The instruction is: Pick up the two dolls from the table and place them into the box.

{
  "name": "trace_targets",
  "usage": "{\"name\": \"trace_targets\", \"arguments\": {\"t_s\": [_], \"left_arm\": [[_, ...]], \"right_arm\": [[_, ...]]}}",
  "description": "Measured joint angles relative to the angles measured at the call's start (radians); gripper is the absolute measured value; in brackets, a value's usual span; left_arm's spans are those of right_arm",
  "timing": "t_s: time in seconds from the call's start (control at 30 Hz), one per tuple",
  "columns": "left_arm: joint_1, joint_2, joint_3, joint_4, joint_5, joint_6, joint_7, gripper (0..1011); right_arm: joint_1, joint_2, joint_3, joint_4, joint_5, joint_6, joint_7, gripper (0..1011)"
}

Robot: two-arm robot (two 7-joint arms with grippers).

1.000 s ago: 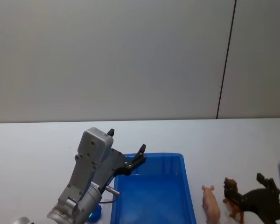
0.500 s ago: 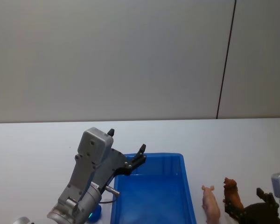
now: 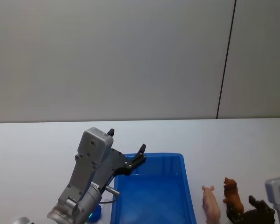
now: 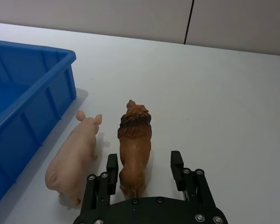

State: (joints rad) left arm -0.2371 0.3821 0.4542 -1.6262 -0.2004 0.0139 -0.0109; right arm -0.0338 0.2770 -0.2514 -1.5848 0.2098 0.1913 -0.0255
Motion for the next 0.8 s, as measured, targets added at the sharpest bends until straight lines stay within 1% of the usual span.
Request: {"name": "trace_targets", "arguments": {"t_s": [0.07, 0.1, 0.2, 0.23, 0.27, 0.33, 0.47, 0.6, 0.8], "left_arm": [[0.0, 0.0, 0.0, 0.0, 0.0, 0.0, 0.0, 1001], [0.0, 0.0, 0.0, 0.0, 0.0, 0.0, 0.0, 1002], [0.0, 0.0, 0.0, 0.0, 0.0, 0.0, 0.0, 1001], [0.0, 0.0, 0.0, 0.0, 0.0, 0.0, 0.0, 1001], [0.0, 0.0, 0.0, 0.0, 0.0, 0.0, 0.0, 1001], [0.0, 0.0, 0.0, 0.0, 0.0, 0.0, 0.0, 1001], [0.0, 0.0, 0.0, 0.0, 0.0, 0.0, 0.0, 1001], [0.0, 0.0, 0.0, 0.0, 0.0, 0.0, 0.0, 1001], [0.0, 0.0, 0.0, 0.0, 0.0, 0.0, 0.0, 1001]], "right_arm": [[0.002, -0.002, 0.0, 0.005, -0.002, 0.001, 0.002, 671], [0.003, -0.003, -0.001, 0.008, -0.002, 0.002, 0.003, 622], [0.006, -0.006, -0.001, 0.015, -0.006, 0.004, 0.007, 530], [0.007, -0.008, -0.002, 0.017, -0.008, 0.005, 0.009, 485], [0.007, -0.008, -0.002, 0.017, -0.008, 0.005, 0.009, 485], [0.008, -0.009, -0.002, 0.018, -0.011, 0.005, 0.012, 404], [0.009, -0.011, -0.003, 0.013, -0.017, 0.005, 0.016, 305], [0.007, -0.011, -0.004, -0.007, -0.025, 0.003, 0.019, 299], [0.004, -0.01, -0.005, -0.059, -0.044, -0.009, 0.028, 299]]}}
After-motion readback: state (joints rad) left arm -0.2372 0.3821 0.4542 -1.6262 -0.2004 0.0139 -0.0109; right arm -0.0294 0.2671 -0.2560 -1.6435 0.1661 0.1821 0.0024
